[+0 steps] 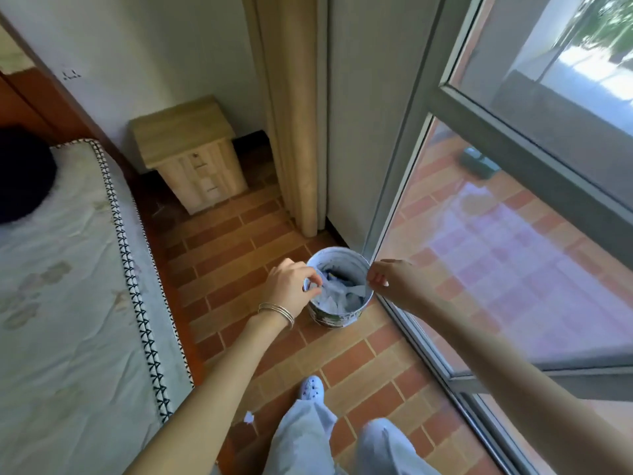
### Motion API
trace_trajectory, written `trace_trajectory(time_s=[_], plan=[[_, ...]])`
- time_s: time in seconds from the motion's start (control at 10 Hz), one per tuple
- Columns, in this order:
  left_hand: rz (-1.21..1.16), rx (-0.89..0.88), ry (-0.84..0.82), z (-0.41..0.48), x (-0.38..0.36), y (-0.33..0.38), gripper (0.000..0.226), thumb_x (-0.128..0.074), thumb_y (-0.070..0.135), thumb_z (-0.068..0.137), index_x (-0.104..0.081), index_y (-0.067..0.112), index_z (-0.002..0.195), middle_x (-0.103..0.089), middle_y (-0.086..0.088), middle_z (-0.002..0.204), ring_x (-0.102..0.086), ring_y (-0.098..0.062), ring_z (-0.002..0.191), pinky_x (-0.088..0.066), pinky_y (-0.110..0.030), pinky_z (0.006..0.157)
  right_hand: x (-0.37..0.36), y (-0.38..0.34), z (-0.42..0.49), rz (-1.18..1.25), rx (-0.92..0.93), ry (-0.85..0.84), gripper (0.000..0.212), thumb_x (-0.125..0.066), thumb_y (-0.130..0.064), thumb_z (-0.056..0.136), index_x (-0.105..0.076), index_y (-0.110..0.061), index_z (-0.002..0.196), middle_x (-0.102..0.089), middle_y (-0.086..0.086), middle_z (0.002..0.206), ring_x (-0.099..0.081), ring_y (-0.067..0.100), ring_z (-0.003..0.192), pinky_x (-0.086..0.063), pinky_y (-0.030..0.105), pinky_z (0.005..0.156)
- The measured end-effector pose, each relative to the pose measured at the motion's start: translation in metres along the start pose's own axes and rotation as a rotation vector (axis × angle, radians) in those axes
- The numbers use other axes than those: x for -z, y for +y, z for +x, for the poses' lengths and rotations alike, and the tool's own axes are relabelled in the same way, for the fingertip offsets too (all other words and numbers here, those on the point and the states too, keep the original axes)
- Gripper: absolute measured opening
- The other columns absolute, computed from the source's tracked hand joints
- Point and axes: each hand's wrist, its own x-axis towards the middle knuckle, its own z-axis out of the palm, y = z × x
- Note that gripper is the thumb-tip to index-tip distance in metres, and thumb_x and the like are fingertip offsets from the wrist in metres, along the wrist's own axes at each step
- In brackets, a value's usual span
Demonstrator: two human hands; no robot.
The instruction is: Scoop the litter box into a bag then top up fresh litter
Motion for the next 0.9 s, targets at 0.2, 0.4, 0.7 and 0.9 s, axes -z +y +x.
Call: trace_trajectory(time_s=[0.2,0.4,0.7,0.9], plan=[[-0.003,-0.027,-0.089,0.077,-0.003,-0.018,0.009,-0.077,0.020,0.071,-0.072,0.020,0.077,-0.069,0.001,0.083,-0.053,-0.024,0.084,-0.043,-0.032,0.076,0.011,-0.001,0.076,-0.086,-0.071,-0.010,0.012,-0.056,-0.012,0.078,-0.065,-0.005,0.081,-0.066,0.014,0.078,-0.062,0.033,0.072,-0.053,0.042,0.066],[0.128,0.013,-0.287,0.130,-0.037,-0.037,0.008,-0.067,0.030,0.083,-0.069,0.028,0.090,-0.064,0.007,0.103,-0.049,-0.018,0.103,-0.037,-0.030,0.086,0.001,0.025,0.139,-0.066,-0.133,-0.125,0.011,-0.054,-0.019,0.079,-0.064,-0.016,0.084,-0.067,0.008,0.086,-0.063,0.032,0.080,-0.054,0.040,0.071],[0.149,0.087,-0.457,0.180,-0.068,-0.049,0.036,-0.067,0.033,0.083,-0.062,0.027,0.118,-0.059,0.003,0.120,-0.047,-0.021,0.111,-0.037,-0.029,0.090,-0.008,0.055,0.189,-0.116,-0.196,-0.311,0.033,-0.056,-0.021,0.082,-0.062,-0.028,0.114,-0.063,0.001,0.118,-0.059,0.025,0.108,-0.047,0.033,0.087],[0.129,0.112,-0.470,0.180,-0.074,-0.053,0.042,-0.064,0.030,0.086,-0.056,0.025,0.127,-0.054,0.002,0.130,-0.045,-0.020,0.118,-0.034,-0.026,0.094,-0.010,0.071,0.181,-0.141,-0.142,-0.354,0.042,-0.057,-0.025,0.086,-0.054,-0.024,0.127,-0.056,0.003,0.127,-0.052,0.024,0.117,-0.045,0.035,0.094]])
